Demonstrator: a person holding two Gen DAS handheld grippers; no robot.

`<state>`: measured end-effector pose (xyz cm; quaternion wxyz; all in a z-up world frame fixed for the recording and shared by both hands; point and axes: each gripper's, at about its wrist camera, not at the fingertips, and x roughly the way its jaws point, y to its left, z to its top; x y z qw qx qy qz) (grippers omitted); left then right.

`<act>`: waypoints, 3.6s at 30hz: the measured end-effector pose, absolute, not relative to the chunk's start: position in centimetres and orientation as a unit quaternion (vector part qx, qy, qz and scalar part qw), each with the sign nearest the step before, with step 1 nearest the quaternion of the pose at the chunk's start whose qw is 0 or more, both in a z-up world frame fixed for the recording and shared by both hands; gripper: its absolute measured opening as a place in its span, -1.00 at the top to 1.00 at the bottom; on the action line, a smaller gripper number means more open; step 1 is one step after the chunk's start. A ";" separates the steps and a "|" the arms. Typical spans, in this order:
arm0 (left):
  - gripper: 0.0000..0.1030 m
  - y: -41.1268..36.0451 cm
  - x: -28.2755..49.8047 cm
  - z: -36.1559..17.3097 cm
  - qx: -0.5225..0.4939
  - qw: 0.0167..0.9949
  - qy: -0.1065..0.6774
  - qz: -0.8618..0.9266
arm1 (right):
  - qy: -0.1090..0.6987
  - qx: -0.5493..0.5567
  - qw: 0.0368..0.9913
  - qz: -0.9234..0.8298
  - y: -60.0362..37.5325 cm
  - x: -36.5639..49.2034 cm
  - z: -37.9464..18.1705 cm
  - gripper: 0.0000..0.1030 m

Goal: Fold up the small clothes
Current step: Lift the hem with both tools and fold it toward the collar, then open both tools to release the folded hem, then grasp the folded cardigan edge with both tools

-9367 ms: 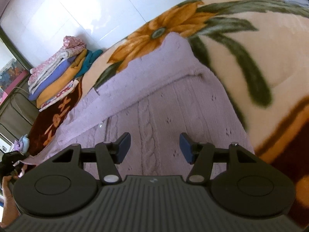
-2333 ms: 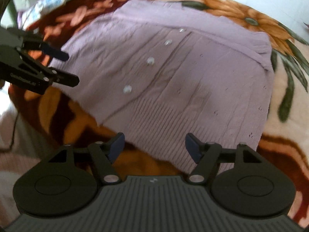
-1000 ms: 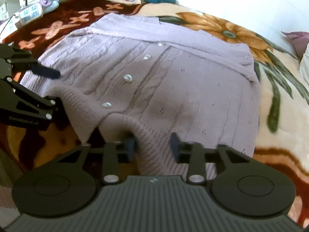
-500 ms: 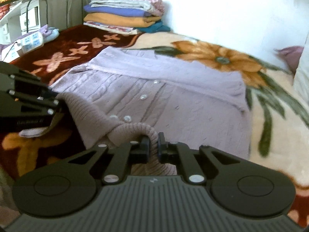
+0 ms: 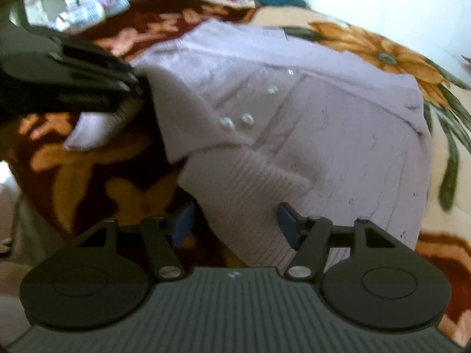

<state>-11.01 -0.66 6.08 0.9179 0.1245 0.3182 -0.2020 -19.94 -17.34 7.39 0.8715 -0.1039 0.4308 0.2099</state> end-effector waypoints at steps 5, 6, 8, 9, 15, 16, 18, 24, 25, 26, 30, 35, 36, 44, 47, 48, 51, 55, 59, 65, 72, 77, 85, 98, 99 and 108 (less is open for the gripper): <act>0.71 -0.6 -11.2 6.2 0.126 0.919 0.315 -0.202 | 0.414 -0.120 0.885 0.174 -17.4 -19.8 6.7 0.27; 0.71 -0.6 -11.2 6.2 0.125 0.919 0.315 -0.203 | 0.407 -0.122 0.890 0.163 -17.5 -19.9 6.8 0.57; 0.71 -0.6 -11.2 6.2 0.123 0.919 0.315 -0.203 | 0.391 -0.124 0.900 0.146 -18.1 -19.9 7.2 0.74; 0.71 -0.6 -11.2 6.3 0.122 0.920 0.313 -0.202 | 0.382 -0.124 0.905 0.143 -18.3 -19.9 7.5 0.76; 0.71 -0.7 -10.7 7.5 0.115 0.931 0.288 -0.192 | 0.312 -0.098 0.937 0.126 -19.1 -19.3 10.0 0.77; 0.71 -0.7 -10.5 7.9 0.113 0.933 0.283 -0.191 | 0.301 -0.091 0.941 0.126 -19.4 -18.8 10.5 0.77; 0.71 -0.7 -9.9 8.6 0.111 0.938 0.272 -0.186 | 0.284 -0.080 0.947 0.125 -19.7 -18.0 11.5 0.77; 0.72 -1.3 -7.6 10.6 0.106 0.950 0.236 -0.176 | 0.242 -0.070 0.961 0.117 -20.2 -14.5 14.0 0.77; 0.72 -1.4 -7.1 11.1 0.105 0.952 0.228 -0.174 | 0.236 -0.067 0.962 0.115 -20.3 -13.9 14.4 0.77; 0.72 -1.5 -6.7 11.4 0.104 0.954 0.223 -0.172 | 0.231 -0.061 0.964 0.114 -20.4 -13.1 14.9 0.77; 0.72 -2.0 -4.5 12.6 0.097 0.960 0.205 -0.164 | 0.215 -0.036 0.969 0.113 -20.6 -10.0 16.2 0.77; 0.72 -2.7 -1.0 13.8 0.090 0.967 0.184 -0.149 | 0.197 -0.020 0.974 0.110 -20.4 -5.2 17.5 0.77; 0.72 -2.8 -0.1 14.0 0.087 0.969 0.181 -0.146 | 0.194 -0.019 0.975 0.107 -20.3 -4.1 17.6 0.77; 0.72 -3.8 7.9 12.7 0.075 0.970 0.190 -0.132 | 0.196 -0.012 0.977 0.086 -19.8 5.7 15.4 0.77; 0.72 -4.2 10.8 10.5 0.071 0.966 0.211 -0.127 | 0.218 -0.017 0.973 0.077 -19.4 8.6 12.8 0.77; 0.72 -4.3 11.8 9.6 0.072 0.965 0.220 -0.124 | 0.227 -0.019 0.971 0.075 -19.3 9.3 11.9 0.77; 0.72 -4.7 13.9 6.9 0.074 0.959 0.248 -0.115 | 0.257 -0.027 0.963 0.070 -18.7 11.6 9.1 0.77; 0.69 -4.8 16.0 4.1 0.070 0.949 0.288 -0.111 | 0.301 -0.030 0.951 0.062 -18.2 13.5 5.7 0.76; 0.65 -4.3 16.9 2.8 0.047 0.943 0.309 -0.112 | 0.307 -0.018 0.950 0.061 -18.4 13.8 4.0 0.69; 0.24 -2.9 16.0 4.5 0.022 0.941 0.316 -0.119 | 0.308 0.024 0.948 0.075 -19.4 12.4 5.6 0.20; -0.02 -0.9 12.6 7.2 0.023 0.945 0.304 -0.120 | 0.280 0.048 0.956 0.067 -22.0 7.5 8.5 -0.12; -0.02 -0.1 10.1 8.0 0.029 0.945 0.301 -0.126 | 0.273 0.060 0.958 0.068 -23.5 4.0 9.7 -0.18; -0.02 -0.8 6.5 7.9 0.057 0.937 0.303 -0.161 | 0.280 0.005 0.955 0.099 -22.7 0.2 9.2 -0.26; -0.02 -3.2 6.5 4.5 0.122 0.917 0.326 -0.195 | 0.302 -0.068 0.940 0.146 -20.2 0.6 7.2 -0.26; -0.02 -3.2 6.7 4.3 0.124 0.917 0.327 -0.192 | 0.303 -0.075 0.938 0.148 -20.0 0.6 7.0 -0.26; 0.67 -3.2 7.1 3.8 0.137 0.924 0.298 -0.194 | 0.274 -0.059 0.941 0.189 -20.3 -0.1 7.1 -0.26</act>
